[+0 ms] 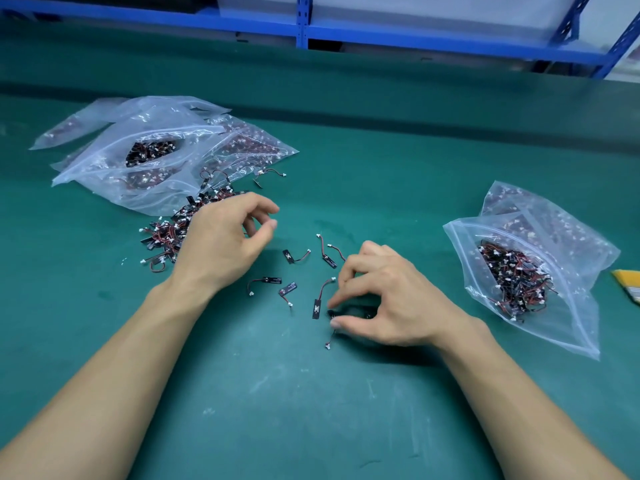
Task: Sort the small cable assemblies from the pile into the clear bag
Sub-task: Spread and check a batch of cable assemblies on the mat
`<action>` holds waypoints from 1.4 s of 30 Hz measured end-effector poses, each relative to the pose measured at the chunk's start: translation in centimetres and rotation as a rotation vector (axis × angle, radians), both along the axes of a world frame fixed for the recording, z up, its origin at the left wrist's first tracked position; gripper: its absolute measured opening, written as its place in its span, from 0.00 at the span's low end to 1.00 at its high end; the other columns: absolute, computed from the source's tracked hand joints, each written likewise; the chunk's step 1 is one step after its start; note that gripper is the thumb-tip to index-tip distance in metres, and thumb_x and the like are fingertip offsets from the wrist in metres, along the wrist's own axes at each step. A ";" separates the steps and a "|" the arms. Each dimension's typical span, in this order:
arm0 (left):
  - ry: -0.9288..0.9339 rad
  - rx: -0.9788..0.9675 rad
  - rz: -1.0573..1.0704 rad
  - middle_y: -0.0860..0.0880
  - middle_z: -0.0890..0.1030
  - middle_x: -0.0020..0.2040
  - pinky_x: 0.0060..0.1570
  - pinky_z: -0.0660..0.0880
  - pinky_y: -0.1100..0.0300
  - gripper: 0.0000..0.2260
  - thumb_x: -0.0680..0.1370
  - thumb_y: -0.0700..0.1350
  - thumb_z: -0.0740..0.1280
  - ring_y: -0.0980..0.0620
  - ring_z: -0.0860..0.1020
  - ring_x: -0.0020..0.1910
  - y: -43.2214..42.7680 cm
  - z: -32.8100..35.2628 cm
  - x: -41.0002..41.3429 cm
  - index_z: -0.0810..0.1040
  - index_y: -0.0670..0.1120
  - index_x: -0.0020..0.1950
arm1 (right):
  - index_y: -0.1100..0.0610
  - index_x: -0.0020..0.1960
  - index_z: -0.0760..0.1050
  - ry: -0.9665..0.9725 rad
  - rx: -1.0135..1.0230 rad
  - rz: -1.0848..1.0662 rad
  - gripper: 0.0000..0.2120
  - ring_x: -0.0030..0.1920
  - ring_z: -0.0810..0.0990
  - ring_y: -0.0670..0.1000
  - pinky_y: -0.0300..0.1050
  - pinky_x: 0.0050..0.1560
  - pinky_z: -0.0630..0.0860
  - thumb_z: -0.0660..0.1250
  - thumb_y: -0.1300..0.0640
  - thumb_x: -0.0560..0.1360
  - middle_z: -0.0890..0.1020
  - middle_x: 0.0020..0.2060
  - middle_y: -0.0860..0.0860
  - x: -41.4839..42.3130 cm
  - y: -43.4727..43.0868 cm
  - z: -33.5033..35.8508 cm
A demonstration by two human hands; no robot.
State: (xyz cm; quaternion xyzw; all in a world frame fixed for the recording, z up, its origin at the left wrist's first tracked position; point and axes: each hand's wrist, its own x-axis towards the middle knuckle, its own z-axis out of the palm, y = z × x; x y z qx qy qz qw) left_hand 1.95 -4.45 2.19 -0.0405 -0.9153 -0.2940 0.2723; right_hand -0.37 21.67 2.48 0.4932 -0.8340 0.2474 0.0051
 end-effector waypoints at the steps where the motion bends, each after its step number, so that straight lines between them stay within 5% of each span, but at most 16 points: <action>1: 0.000 -0.009 0.038 0.60 0.80 0.39 0.45 0.76 0.58 0.08 0.75 0.42 0.72 0.57 0.77 0.35 -0.4 0.0 -0.1 0.81 0.51 0.52 | 0.46 0.45 0.86 -0.001 0.022 0.017 0.08 0.43 0.68 0.48 0.53 0.45 0.71 0.76 0.43 0.70 0.78 0.39 0.42 0.1 -0.2 -0.1; 8: -0.109 -0.065 0.216 0.61 0.80 0.42 0.48 0.76 0.50 0.10 0.75 0.41 0.69 0.52 0.73 0.41 -2.6 -0.4 -0.6 0.81 0.53 0.53 | 0.44 0.42 0.85 -0.022 0.078 -0.023 0.10 0.44 0.68 0.48 0.53 0.47 0.72 0.73 0.39 0.71 0.78 0.35 0.40 -0.4 0.1 -0.7; 22: -0.267 -0.222 0.040 0.54 0.84 0.46 0.57 0.74 0.51 0.10 0.74 0.39 0.72 0.48 0.77 0.54 -1.6 -0.9 -0.7 0.84 0.51 0.53 | 0.51 0.39 0.84 -0.018 -0.119 -0.184 0.06 0.41 0.70 0.50 0.44 0.45 0.71 0.74 0.51 0.73 0.79 0.35 0.43 -0.9 0.7 -0.6; 33: -0.286 -0.291 -0.073 0.56 0.85 0.49 0.57 0.75 0.52 0.11 0.75 0.41 0.70 0.52 0.82 0.49 -0.8 0.0 0.0 0.83 0.51 0.56 | 0.52 0.39 0.84 -0.033 -0.183 -0.238 0.06 0.39 0.72 0.52 0.45 0.41 0.72 0.73 0.52 0.73 0.80 0.35 0.45 -1.4 0.9 -0.9; 42: -0.402 -0.149 -0.136 0.61 0.83 0.43 0.48 0.76 0.61 0.11 0.76 0.40 0.70 0.63 0.79 0.34 -0.8 0.2 0.1 0.83 0.53 0.55 | 0.54 0.37 0.83 -0.011 -0.265 -0.368 0.07 0.39 0.76 0.52 0.49 0.44 0.74 0.72 0.54 0.74 0.80 0.35 0.45 -2.5 1.5 -1.4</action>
